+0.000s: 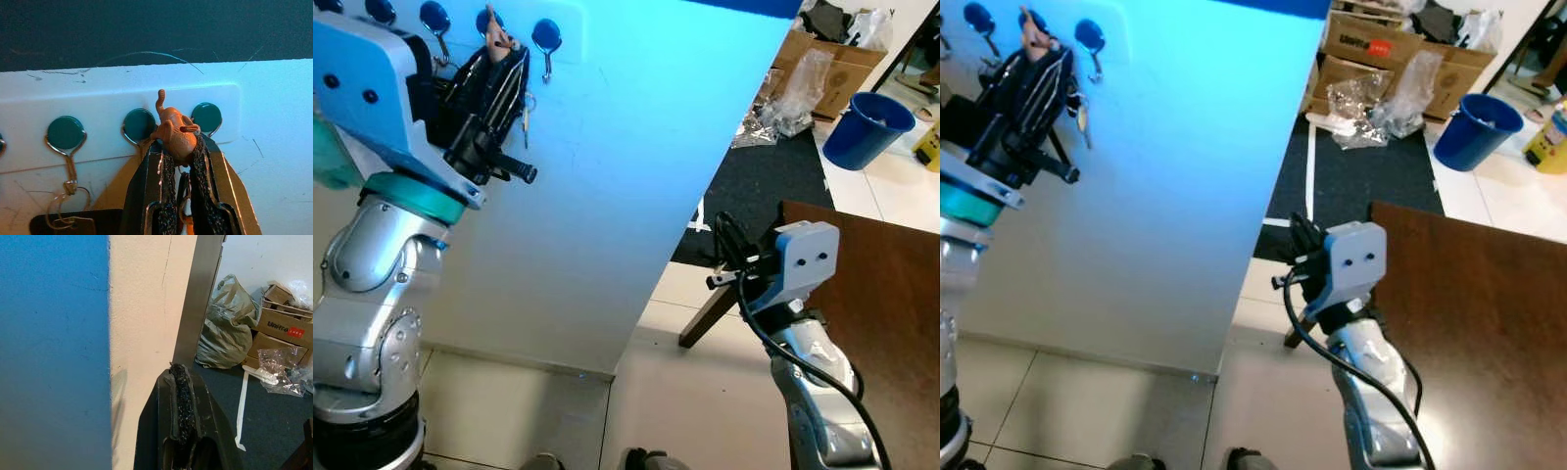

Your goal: Hang keys on a hook

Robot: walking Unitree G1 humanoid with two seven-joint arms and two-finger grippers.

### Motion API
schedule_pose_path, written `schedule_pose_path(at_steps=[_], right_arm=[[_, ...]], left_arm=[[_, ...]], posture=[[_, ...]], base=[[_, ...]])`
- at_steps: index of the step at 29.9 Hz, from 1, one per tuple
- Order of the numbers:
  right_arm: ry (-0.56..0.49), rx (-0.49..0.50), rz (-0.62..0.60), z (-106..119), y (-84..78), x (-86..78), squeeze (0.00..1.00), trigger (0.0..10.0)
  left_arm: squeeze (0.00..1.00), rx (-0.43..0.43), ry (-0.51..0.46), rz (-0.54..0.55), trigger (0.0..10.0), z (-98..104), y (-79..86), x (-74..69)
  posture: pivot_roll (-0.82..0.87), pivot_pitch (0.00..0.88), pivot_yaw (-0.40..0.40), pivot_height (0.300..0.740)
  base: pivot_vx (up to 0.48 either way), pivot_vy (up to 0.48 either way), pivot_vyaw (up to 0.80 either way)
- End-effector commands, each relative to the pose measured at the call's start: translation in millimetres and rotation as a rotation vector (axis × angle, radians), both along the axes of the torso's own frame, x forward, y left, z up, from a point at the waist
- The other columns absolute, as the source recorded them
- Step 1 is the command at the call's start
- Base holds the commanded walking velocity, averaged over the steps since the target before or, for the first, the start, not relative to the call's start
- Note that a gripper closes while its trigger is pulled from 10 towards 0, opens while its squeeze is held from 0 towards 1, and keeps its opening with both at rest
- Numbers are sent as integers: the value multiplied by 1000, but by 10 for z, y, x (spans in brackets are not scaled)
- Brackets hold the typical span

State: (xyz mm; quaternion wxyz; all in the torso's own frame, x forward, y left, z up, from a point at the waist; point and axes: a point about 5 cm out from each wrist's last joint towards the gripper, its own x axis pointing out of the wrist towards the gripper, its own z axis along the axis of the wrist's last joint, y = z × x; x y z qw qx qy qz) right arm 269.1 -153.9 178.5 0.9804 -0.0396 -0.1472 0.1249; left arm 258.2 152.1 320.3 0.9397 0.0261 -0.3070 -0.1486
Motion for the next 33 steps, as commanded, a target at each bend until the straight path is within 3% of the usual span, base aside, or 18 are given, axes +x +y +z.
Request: schedule_pose_path(at_steps=[1,17,33], right_arm=[[10,-1,2,-18,-11,0,0,10000],[12,1,11,-26,11,13,0,10000],[11,3,8,-24,13,10,0,10000]], left_arm=[[0,-12,-28,-28,10000,68,-60,-53],[0,-75,-56,-131,10000,196,4,-182],[0,-115,-48,-155,10000,233,-21,-172]], posture=[[49,102,-7,740],[60,102,-12,740],[52,101,-4,740]], base=[[0,0,0],[0,0,0],[0,0,0]])
